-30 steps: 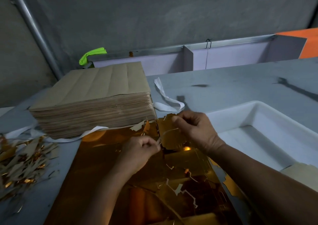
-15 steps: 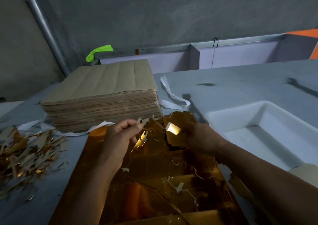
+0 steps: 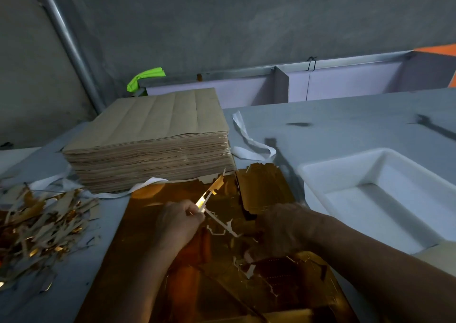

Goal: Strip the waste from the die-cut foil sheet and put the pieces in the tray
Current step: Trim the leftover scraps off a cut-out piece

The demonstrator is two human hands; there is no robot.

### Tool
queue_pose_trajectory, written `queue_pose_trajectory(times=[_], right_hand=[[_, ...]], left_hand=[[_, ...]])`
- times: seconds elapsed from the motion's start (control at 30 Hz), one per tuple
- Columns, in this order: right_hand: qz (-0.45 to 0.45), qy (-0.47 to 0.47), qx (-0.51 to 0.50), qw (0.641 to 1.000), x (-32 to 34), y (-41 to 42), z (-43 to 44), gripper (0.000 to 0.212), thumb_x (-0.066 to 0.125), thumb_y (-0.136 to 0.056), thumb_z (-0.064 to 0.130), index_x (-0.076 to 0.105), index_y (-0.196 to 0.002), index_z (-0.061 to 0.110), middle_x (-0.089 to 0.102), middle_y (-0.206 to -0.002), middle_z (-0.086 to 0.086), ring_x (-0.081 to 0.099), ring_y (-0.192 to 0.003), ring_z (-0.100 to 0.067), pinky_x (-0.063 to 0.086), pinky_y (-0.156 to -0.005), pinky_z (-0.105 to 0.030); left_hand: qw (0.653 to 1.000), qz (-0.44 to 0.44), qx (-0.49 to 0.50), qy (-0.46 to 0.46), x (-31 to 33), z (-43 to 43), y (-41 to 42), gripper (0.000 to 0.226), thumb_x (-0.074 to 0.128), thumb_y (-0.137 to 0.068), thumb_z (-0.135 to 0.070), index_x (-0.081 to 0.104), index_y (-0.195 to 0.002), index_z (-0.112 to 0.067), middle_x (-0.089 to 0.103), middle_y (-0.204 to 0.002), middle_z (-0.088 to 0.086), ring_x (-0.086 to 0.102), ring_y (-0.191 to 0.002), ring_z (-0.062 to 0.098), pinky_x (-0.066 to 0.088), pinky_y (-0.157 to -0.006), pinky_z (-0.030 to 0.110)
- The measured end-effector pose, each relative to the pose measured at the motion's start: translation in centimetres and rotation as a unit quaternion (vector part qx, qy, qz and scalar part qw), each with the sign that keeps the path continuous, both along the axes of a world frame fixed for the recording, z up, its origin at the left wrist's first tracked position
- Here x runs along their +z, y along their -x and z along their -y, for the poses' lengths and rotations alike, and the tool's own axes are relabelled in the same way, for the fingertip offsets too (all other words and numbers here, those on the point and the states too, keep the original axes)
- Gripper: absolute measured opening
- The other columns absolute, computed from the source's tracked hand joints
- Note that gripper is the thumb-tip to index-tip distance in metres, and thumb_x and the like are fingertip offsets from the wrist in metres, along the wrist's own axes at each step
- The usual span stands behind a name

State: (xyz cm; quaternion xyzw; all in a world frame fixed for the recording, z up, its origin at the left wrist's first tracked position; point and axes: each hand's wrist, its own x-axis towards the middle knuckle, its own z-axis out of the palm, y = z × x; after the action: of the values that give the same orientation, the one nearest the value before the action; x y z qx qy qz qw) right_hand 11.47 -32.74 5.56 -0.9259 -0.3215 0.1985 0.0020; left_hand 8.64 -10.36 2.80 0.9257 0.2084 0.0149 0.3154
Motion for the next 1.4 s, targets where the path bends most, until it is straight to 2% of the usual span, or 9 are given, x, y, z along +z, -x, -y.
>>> queue_pose_trajectory(times=[0.13, 0.27, 0.37, 0.5, 0.8, 0.9, 1.07, 1.27, 1.4], right_hand=[[0.003, -0.007, 0.008, 1.000, 0.0, 0.2, -0.1, 0.037, 0.063, -0.089, 0.053, 0.060, -0.115, 0.026, 0.051, -0.082, 0.011, 0.051, -0.080, -0.010, 0.032, -0.059, -0.020], [-0.004, -0.019, 0.006, 1.000, 0.0, 0.3, 0.1, 0.030, 0.058, -0.096, 0.039, 0.061, -0.120, 0.020, 0.063, -0.103, -0.001, 0.055, -0.084, -0.013, 0.038, -0.067, -0.022], [-0.013, -0.019, 0.007, 1.000, 0.0, 0.3, 0.2, 0.027, 0.056, -0.098, 0.033, 0.061, -0.120, 0.019, 0.065, -0.110, -0.005, 0.059, -0.091, -0.017, 0.042, -0.074, -0.026], [-0.032, -0.012, -0.007, 0.999, 0.0, 0.3, 0.3, 0.026, 0.057, -0.098, 0.027, 0.062, -0.120, 0.015, 0.065, -0.112, -0.007, 0.064, -0.101, -0.022, 0.045, -0.078, -0.028], [-0.055, -0.045, -0.005, 0.997, 0.6, 0.2, 0.3, 0.015, 0.057, -0.097, 0.027, 0.062, -0.105, 0.015, 0.052, -0.080, 0.007, 0.053, -0.075, -0.010, 0.041, -0.070, -0.022], [-0.066, -0.149, -0.064, 0.985, 1.5, 0.0, 0.8, 0.016, 0.056, -0.096, 0.021, 0.057, -0.080, 0.023, 0.057, -0.077, 0.008, 0.055, -0.068, -0.003, 0.039, -0.060, -0.014], [-0.139, -0.305, -0.156, 0.929, 2.5, 0.1, 0.9, 0.018, 0.056, -0.096, 0.024, 0.067, -0.082, 0.022, 0.069, -0.080, 0.002, 0.066, -0.071, -0.007, 0.050, -0.064, -0.022], [-0.141, -0.307, -0.161, 0.927, 2.1, -0.1, 0.7, 0.017, 0.058, -0.095, 0.027, 0.063, -0.079, 0.029, 0.065, -0.076, 0.008, 0.060, -0.063, -0.001, 0.043, -0.056, -0.017], [-0.105, -0.311, -0.140, 0.934, 1.5, -0.4, 0.6, 0.014, 0.060, -0.094, 0.027, 0.053, -0.089, 0.038, 0.060, -0.087, 0.012, 0.058, -0.075, -0.002, 0.041, -0.062, -0.016]], left_hand=[[0.999, -0.025, -0.001, -0.040, -0.9, 0.3, -0.3, 0.049, 0.070, -0.087, -0.033, 0.047, -0.130, -0.028, 0.049, -0.128, 0.000, 0.049, -0.116, 0.019, 0.047, -0.089, 0.032], [0.997, -0.024, -0.013, -0.068, -0.7, 1.0, -0.5, 0.049, 0.068, -0.089, -0.029, 0.047, -0.133, -0.027, 0.057, -0.122, -0.003, 0.055, -0.112, 0.016, 0.049, -0.083, 0.030], [0.999, -0.015, -0.015, -0.040, -0.4, 1.5, -0.4, 0.032, 0.064, -0.092, -0.025, 0.054, -0.123, -0.027, 0.057, -0.101, -0.012, 0.058, -0.088, 0.003, 0.041, -0.062, 0.017], [0.999, 0.017, -0.019, 0.039, 0.2, 2.0, -0.2, 0.010, 0.060, -0.095, -0.023, 0.064, -0.102, -0.030, 0.067, -0.089, -0.008, 0.065, -0.075, 0.001, 0.042, -0.056, 0.016], [0.957, 0.114, -0.019, 0.266, 4.1, 3.0, 0.1, 0.012, 0.061, -0.094, -0.014, 0.068, -0.093, -0.024, 0.073, -0.090, -0.005, 0.068, -0.090, 0.012, 0.053, -0.081, 0.030], [0.922, 0.141, 0.007, 0.361, 4.8, 3.5, -0.2, 0.013, 0.058, -0.095, -0.012, 0.067, -0.102, -0.020, 0.074, -0.096, 0.000, 0.071, -0.092, 0.013, 0.055, -0.084, 0.032], [0.815, 0.172, 0.047, 0.551, 5.9, 5.0, -0.9, 0.017, 0.045, -0.101, -0.010, 0.059, -0.110, -0.008, 0.075, -0.098, 0.010, 0.073, -0.094, 0.022, 0.053, -0.087, 0.041], [0.672, 0.122, 0.090, 0.725, 7.1, 7.2, -1.1, 0.028, 0.042, -0.104, -0.019, 0.055, -0.081, -0.008, 0.058, -0.064, 0.004, 0.065, -0.057, 0.017, 0.057, -0.070, 0.040], [0.653, 0.108, 0.103, 0.742, 7.5, 7.3, -1.1, 0.024, 0.046, -0.101, -0.017, 0.054, -0.079, -0.011, 0.044, -0.053, -0.004, 0.037, -0.039, 0.007, 0.051, -0.047, 0.025]])
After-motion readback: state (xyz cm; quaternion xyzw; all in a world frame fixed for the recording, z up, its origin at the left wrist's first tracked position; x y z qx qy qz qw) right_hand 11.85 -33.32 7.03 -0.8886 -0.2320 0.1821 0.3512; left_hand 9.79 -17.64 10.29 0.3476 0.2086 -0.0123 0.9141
